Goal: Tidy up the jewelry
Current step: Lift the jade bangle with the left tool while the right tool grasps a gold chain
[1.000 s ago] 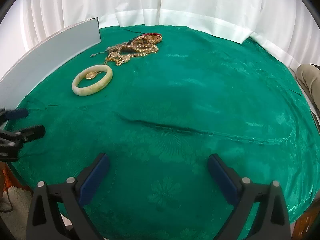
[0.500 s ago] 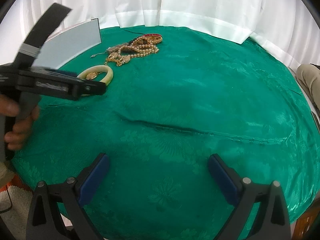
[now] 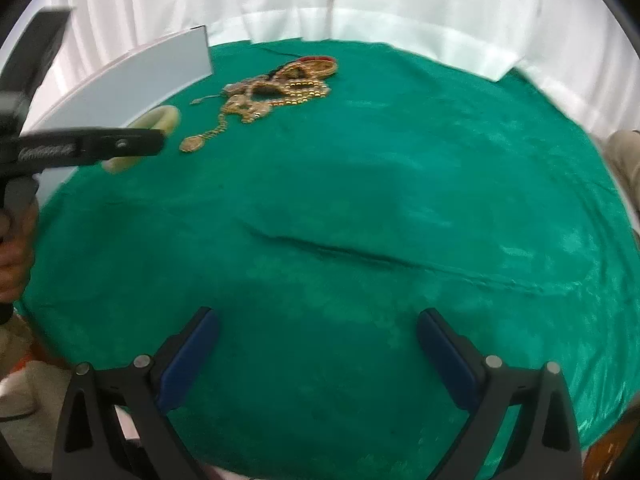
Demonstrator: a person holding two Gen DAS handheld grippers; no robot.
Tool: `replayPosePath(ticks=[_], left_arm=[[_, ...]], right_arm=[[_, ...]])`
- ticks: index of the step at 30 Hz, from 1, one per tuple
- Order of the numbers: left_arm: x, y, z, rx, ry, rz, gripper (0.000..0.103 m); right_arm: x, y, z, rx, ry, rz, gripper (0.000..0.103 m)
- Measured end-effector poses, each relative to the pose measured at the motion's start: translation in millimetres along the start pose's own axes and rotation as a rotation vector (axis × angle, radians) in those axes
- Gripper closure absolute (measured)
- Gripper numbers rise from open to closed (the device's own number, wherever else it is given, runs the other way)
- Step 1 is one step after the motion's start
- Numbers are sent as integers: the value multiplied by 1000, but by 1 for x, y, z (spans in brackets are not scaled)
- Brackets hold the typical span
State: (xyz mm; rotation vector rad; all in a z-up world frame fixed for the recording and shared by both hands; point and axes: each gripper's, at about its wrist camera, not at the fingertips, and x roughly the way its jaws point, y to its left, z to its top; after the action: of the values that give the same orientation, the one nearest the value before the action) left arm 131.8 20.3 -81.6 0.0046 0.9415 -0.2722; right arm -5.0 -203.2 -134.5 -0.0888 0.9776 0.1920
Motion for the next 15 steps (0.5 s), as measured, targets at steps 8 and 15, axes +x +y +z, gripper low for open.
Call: replayPosePath(ticks=[8, 15], left_arm=[[-33, 35, -24, -93, -31, 66, 21], [-46, 48, -43, -129, -32, 74, 21]], right_arm=[[22, 11, 114, -15, -29, 254, 20], [80, 83, 183, -277, 58, 285, 63]])
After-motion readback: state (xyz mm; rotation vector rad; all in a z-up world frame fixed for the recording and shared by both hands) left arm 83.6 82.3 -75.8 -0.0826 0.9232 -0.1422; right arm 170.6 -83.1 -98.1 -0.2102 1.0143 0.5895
